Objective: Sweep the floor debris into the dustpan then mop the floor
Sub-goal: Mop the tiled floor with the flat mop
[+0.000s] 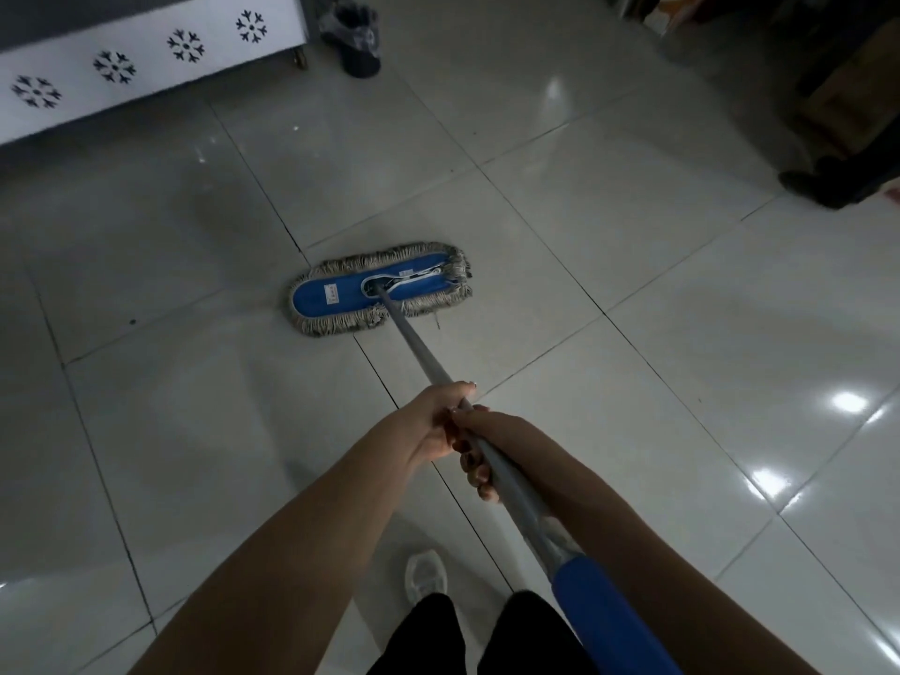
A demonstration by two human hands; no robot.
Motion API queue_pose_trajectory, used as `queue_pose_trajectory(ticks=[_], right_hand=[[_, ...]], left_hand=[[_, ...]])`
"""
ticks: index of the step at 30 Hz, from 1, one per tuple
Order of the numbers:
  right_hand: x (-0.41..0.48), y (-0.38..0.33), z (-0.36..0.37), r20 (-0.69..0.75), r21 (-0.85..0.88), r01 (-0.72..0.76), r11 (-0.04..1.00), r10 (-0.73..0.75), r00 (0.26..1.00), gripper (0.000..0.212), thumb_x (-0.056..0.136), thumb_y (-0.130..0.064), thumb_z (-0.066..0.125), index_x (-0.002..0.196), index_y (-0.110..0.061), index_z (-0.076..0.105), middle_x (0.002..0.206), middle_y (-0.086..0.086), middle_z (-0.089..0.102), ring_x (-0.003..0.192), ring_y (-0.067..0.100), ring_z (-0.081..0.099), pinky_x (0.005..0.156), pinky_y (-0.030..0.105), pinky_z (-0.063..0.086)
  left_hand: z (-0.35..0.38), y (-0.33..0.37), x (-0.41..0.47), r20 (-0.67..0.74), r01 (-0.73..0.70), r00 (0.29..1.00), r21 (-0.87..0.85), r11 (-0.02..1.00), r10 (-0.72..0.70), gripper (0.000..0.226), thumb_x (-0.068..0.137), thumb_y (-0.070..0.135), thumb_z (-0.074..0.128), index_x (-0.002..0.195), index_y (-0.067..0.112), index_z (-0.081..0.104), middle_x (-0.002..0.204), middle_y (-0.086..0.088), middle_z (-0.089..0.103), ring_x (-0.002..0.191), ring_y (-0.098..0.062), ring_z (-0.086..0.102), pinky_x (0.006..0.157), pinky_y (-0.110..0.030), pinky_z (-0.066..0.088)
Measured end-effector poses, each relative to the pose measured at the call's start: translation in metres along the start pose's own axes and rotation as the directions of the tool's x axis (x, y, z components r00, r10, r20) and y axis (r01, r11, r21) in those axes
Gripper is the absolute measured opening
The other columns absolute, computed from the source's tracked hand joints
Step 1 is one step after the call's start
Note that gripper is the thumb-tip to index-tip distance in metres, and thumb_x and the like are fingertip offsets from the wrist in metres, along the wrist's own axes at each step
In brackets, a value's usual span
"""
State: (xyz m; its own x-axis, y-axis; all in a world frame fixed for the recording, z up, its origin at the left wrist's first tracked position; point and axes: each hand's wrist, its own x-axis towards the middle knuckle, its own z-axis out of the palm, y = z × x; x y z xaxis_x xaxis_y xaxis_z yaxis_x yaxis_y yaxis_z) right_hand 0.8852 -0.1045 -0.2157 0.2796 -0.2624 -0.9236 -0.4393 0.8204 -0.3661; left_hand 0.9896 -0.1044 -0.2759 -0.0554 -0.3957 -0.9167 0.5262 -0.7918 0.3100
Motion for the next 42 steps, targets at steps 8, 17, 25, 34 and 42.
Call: queue_pose_trajectory(ticks=[8,17,25,34,42], right_hand=[[0.029,-0.071,0.005,-0.070,0.038,-0.022,0.999,0.025,0.997,0.037,0.092,-0.030,0.054,0.061,-0.011,0.048,0.038,-0.001,0.044,0.025,0.008,0.041,0.032,0.010,0.034],[0.090,-0.177,0.018,-0.087,0.113,0.001,0.994,0.009,0.996,0.034,0.092,-0.031,0.057,0.068,-0.007,0.052,0.050,0.004,0.047,0.025,0.009,0.043,0.032,0.011,0.034],[0.145,-0.297,0.038,-0.114,0.249,0.035,0.968,-0.007,0.993,0.031,0.089,-0.031,0.058,0.072,-0.005,0.056,0.038,0.001,0.052,0.028,0.011,0.048,0.035,0.013,0.038],[0.207,-0.436,0.062,-0.167,0.336,0.075,0.939,-0.019,0.986,0.034,0.090,-0.032,0.058,0.073,-0.003,0.056,0.037,0.001,0.051,0.027,0.012,0.048,0.036,0.013,0.038],[0.292,-0.597,0.116,-0.260,0.417,0.089,0.904,0.024,0.965,0.037,0.091,-0.035,0.058,0.074,-0.002,0.055,0.042,0.004,0.049,0.027,0.013,0.045,0.035,0.013,0.037]], left_hand=[[-0.002,0.076,0.023,0.018,-0.022,1.000,0.040,0.999,0.021,0.024,0.096,0.017,0.050,0.075,0.006,0.047,0.047,-0.004,0.058,0.033,-0.010,0.055,0.036,-0.017,0.046],[-0.022,0.193,0.074,-0.012,-0.025,1.000,0.075,0.997,0.026,0.024,0.094,0.019,0.053,0.074,0.009,0.046,0.053,-0.002,0.056,0.038,-0.008,0.057,0.041,-0.018,0.047],[-0.041,0.325,0.114,-0.029,-0.024,0.999,0.157,0.987,0.029,0.034,0.095,0.023,0.051,0.065,0.012,0.039,0.059,-0.002,0.052,0.049,-0.008,0.052,0.033,-0.011,0.039],[-0.066,0.476,0.171,0.047,-0.016,0.999,0.244,0.970,0.005,0.028,0.095,0.021,0.052,0.071,0.010,0.041,0.055,-0.004,0.051,0.035,-0.007,0.053,0.035,-0.014,0.040],[-0.109,0.652,0.236,0.079,0.045,0.994,0.339,0.940,-0.076,0.019,0.097,0.019,0.047,0.105,0.009,0.034,0.069,-0.011,0.045,0.028,-0.011,0.048,0.030,-0.014,0.036]])
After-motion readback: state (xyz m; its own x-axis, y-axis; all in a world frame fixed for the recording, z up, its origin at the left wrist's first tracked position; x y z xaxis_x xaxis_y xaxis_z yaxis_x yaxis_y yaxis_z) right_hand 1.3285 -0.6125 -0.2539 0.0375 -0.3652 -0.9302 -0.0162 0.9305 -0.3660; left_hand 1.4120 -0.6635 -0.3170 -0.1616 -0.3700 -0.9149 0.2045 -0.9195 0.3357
